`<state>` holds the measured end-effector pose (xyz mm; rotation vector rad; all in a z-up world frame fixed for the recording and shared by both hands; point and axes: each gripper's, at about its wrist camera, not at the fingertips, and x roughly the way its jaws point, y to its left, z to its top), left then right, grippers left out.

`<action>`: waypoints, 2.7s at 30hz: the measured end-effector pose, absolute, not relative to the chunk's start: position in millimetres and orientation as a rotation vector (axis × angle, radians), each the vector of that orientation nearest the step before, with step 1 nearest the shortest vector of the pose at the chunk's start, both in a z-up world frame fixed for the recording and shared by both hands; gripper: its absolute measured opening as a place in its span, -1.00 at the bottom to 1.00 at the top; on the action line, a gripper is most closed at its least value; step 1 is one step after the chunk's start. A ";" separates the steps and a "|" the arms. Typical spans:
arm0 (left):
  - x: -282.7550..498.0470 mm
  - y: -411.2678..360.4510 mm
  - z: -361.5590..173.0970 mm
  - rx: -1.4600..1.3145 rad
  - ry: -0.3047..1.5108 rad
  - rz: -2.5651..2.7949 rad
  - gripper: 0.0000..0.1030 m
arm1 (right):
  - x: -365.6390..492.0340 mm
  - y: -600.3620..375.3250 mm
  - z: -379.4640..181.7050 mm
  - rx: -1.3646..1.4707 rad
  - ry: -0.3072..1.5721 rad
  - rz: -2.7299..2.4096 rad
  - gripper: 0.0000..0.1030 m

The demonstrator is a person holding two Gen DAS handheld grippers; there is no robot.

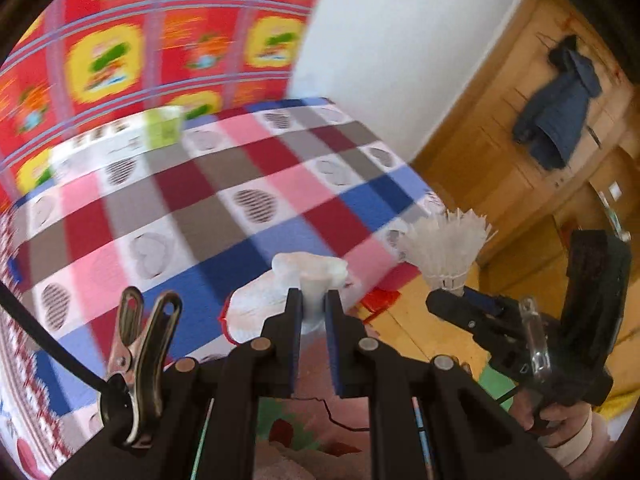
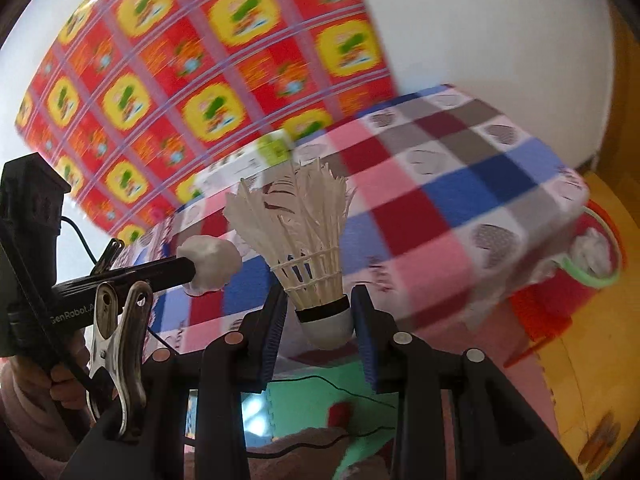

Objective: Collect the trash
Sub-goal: 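Carry the white sock and shuttlecock with both tools over the red bucket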

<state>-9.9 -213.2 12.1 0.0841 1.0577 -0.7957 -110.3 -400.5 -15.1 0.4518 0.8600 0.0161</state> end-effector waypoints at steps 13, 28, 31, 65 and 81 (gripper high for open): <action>-17.6 -368.1 18.9 0.204 1.038 -1.096 -0.77 | -151.9 -504.5 -9.2 0.537 0.826 -0.248 -0.34; 0.1 -496.3 15.6 0.331 1.019 -1.314 -0.77 | -150.6 -592.6 -10.6 0.612 0.776 -0.478 -0.34; -2.6 -516.3 15.4 0.351 1.004 -1.343 -0.77 | -151.3 -608.6 -10.6 0.615 0.774 -0.525 -0.34; -10.9 -804.9 -133.5 0.321 1.166 -1.073 -0.77 | -151.8 -866.5 -147.8 0.610 0.963 -0.490 -0.33; -14.4 -813.2 -162.8 0.337 1.180 -0.984 -0.55 | -129.9 -907.2 -216.6 0.586 1.075 -0.386 -0.27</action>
